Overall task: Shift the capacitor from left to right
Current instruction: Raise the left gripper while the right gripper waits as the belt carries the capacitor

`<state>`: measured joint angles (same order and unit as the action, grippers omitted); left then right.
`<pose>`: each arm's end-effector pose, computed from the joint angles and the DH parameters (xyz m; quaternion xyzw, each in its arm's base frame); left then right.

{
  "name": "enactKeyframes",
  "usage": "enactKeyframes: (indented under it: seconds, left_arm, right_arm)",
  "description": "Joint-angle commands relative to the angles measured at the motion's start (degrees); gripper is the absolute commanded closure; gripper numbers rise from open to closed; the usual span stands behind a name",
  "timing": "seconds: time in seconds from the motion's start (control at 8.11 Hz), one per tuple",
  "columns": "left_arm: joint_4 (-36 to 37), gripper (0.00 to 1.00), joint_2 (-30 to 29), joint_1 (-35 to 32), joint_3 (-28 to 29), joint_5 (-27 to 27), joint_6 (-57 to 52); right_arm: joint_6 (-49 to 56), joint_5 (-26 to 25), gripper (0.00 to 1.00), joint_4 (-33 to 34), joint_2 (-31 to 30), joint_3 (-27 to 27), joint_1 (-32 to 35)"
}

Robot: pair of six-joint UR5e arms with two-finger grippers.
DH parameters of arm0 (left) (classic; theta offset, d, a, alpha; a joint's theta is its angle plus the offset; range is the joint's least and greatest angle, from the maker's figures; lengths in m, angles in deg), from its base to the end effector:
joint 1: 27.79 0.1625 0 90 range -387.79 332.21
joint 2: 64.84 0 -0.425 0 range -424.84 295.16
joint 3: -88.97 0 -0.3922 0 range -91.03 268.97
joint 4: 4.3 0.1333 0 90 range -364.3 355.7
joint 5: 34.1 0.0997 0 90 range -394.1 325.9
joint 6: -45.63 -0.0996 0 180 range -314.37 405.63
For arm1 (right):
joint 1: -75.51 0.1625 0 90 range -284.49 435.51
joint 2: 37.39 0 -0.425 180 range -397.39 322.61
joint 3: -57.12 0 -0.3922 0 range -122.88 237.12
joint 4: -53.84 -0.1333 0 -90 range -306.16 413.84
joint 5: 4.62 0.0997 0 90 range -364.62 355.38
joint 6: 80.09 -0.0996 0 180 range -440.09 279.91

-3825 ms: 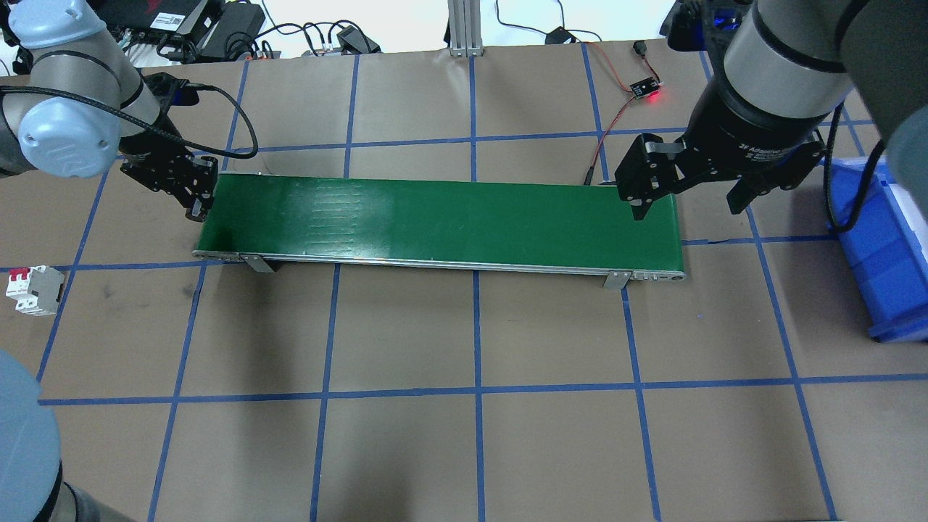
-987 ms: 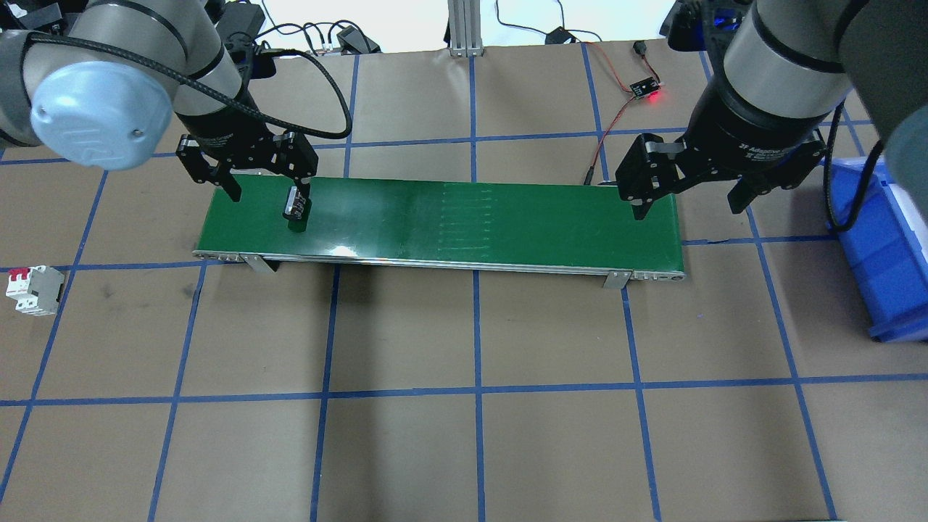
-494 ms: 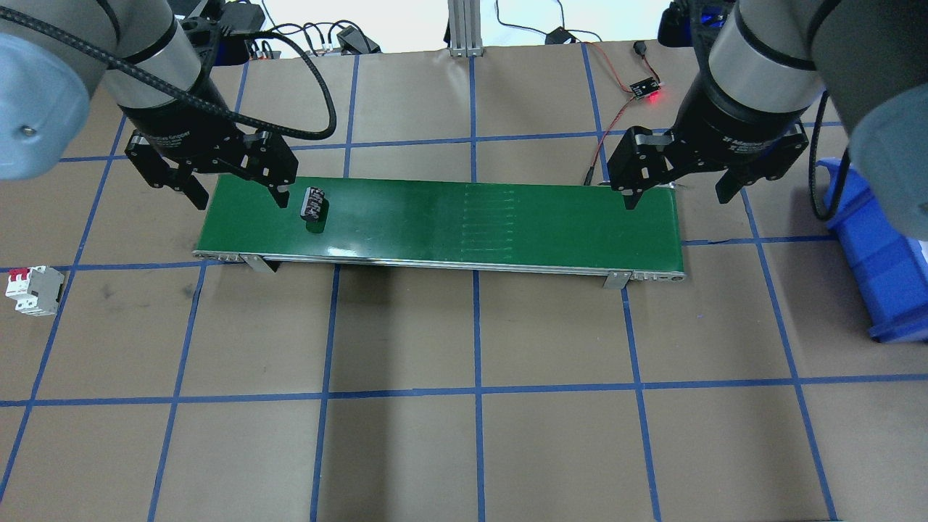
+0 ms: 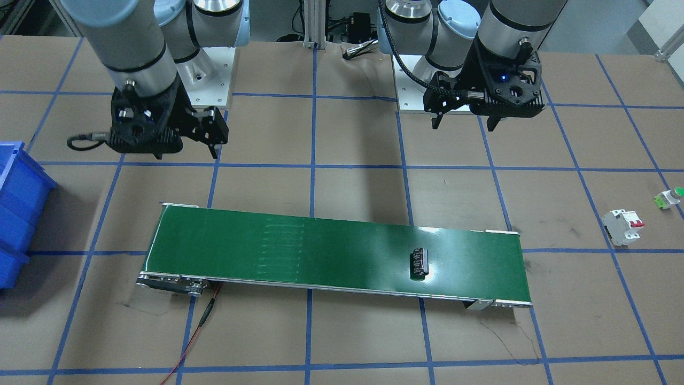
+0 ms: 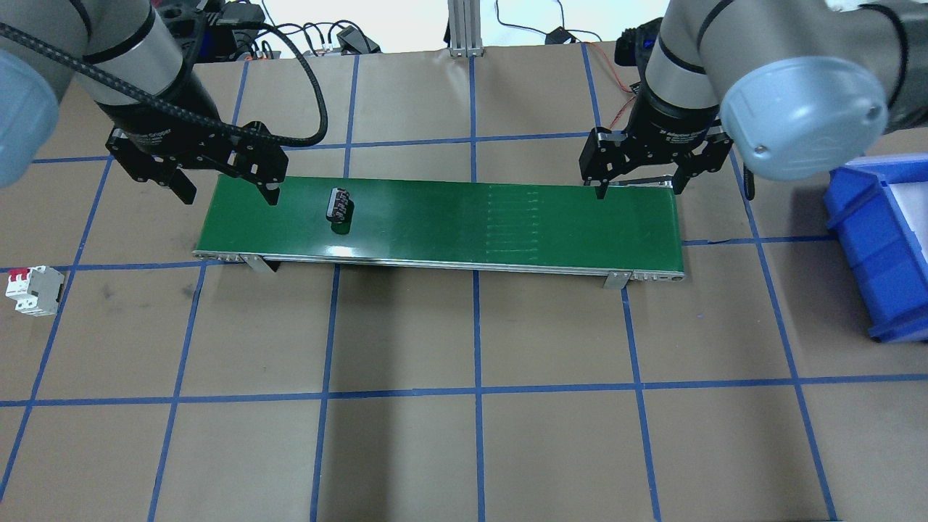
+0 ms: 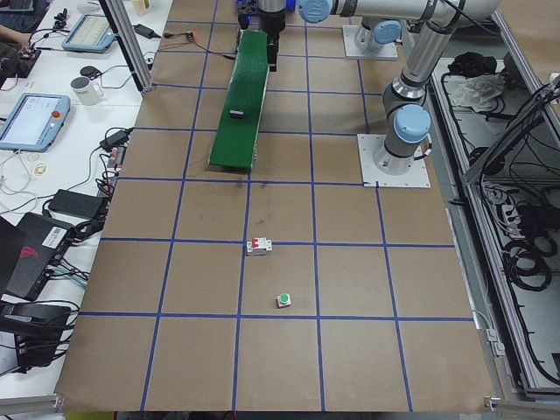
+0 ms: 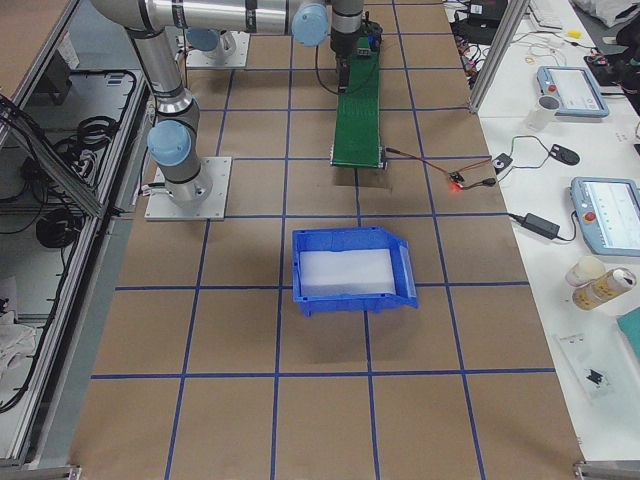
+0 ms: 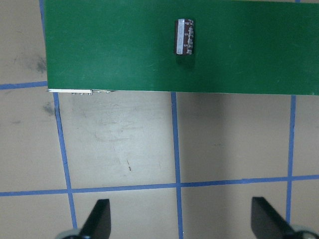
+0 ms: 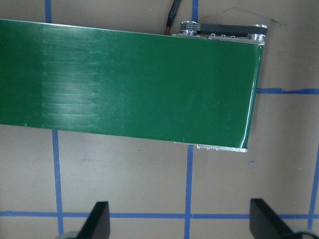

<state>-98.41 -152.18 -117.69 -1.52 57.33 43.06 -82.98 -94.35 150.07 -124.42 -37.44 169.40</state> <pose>-0.1300 -0.4687 0.4990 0.0218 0.9995 0.0172 0.0121 0.1679 -0.4980 0.4337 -0.0087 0.9999 0.0115 0.0017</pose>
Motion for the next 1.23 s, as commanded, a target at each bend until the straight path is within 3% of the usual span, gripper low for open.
enactKeyframes:
  seconds: [0.0,0.12,0.37,0.49,0.62,0.86,1.11]
  left_arm:
    - [0.3,0.0,1.2,-0.1,0.0,-0.5,-2.7]
    - [0.3,0.0,1.3,-0.1,0.0,-0.7,-2.6]
    - [0.2,0.0,1.3,-0.1,0.0,-0.8,-2.4]
    - [0.3,0.0,1.3,-0.1,0.0,-0.6,-2.4]
    - [0.3,0.0,1.6,-0.1,0.0,-0.6,-2.5]
    - [0.2,0.0,1.6,-0.1,-0.2,-0.7,-2.4]
    - [0.3,0.0,1.1,-0.1,-0.4,-0.6,-2.3]
  right_arm:
    - [-0.4,0.8,0.0,6.9,7.6,-0.1,-0.5]
    - [-1.2,1.2,0.0,6.9,9.7,-0.1,-2.5]
    - [-0.6,12.5,0.0,8.6,10.4,-3.2,-7.1]
    - [1.2,13.2,0.0,17.5,10.0,-8.3,-8.0]
    - [3.6,13.7,0.0,22.0,10.0,-10.9,-8.2]
    - [4.0,16.2,0.0,22.6,10.4,-11.2,-8.2]
    - [11.0,18.6,0.0,22.8,11.1,-11.2,-10.5]
